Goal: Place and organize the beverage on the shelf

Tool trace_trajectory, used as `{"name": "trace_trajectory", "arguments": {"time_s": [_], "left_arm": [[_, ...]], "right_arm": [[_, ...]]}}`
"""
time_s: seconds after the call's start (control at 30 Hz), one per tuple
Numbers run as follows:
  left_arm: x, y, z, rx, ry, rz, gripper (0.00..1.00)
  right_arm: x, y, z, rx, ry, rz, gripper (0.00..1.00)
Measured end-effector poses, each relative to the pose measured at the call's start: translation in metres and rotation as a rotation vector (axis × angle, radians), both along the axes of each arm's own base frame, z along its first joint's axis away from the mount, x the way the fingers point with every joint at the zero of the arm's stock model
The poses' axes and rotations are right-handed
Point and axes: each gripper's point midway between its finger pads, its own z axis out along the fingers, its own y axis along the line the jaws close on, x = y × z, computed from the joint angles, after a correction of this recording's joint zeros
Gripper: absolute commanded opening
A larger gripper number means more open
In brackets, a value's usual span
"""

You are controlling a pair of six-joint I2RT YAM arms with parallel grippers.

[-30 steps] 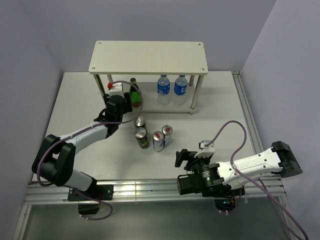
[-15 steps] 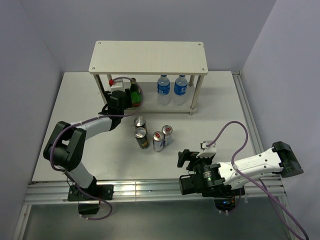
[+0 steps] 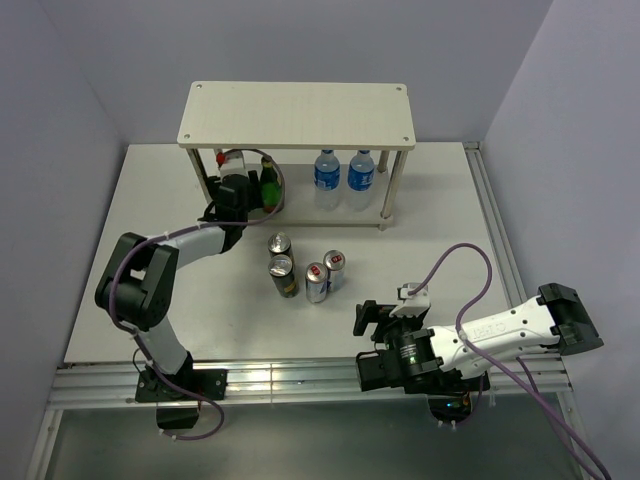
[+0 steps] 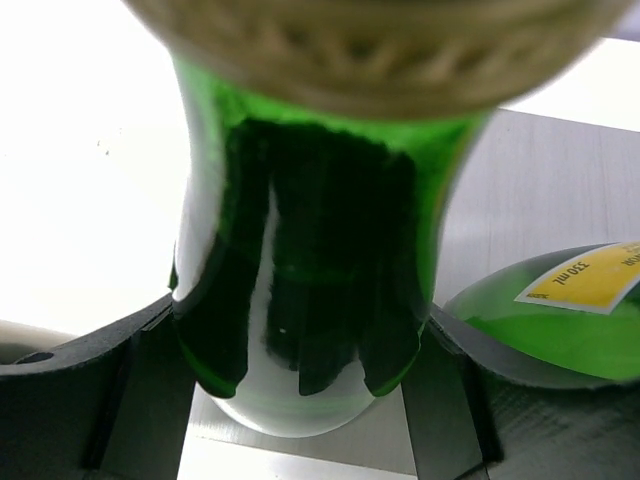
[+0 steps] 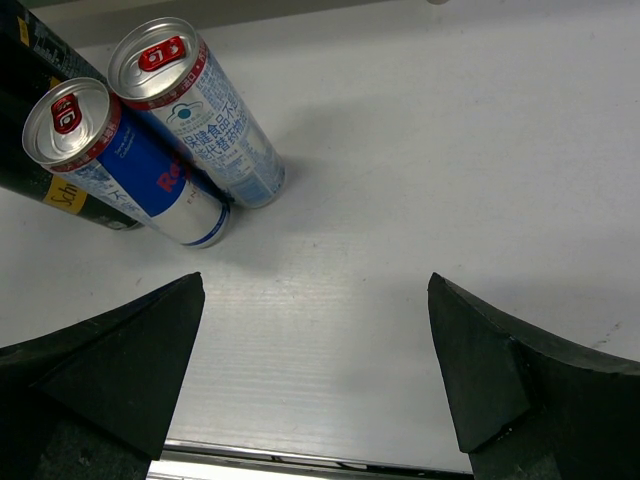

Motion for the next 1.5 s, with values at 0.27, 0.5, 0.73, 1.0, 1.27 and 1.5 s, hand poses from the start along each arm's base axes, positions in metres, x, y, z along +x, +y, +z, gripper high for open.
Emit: {"name": "trace_trajectory", "arguments": {"time_s": [0.27, 0.5, 0.73, 1.0, 1.27, 1.5], "left_arm": [[0.002, -0.007, 0.004, -0.013, -0.022, -0.020, 0.99], [0.001, -0.012, 0.016, -0.035, -0.055, -0.039, 0.99], [-0.022, 0.008, 0.042, -0.064, -0.108, 0.019, 0.99], [-0.069, 0.016, 0.061, -0.084, -0.133, 0.062, 0.99], [-0.119, -0.013, 0.073, -0.112, -0.129, -0.027, 0.98], [-0.181, -0.035, 0.073, -0.158, -0.103, -0.122, 0.94]], "right_arm": [[0.000, 0.000, 0.000, 0.004, 0.001, -0.002, 1.00], [0.000, 0.000, -0.001, 0.003, 0.002, -0.004, 1.00], [-0.001, 0.001, -0.003, 0.000, 0.009, -0.004, 1.00], [-0.002, 0.005, -0.005, 0.008, 0.019, -0.001, 1.00], [-0.004, 0.010, -0.011, -0.008, 0.022, 0.005, 1.00], [-0.005, 0.013, -0.015, -0.037, 0.021, 0.012, 1.00]]}}
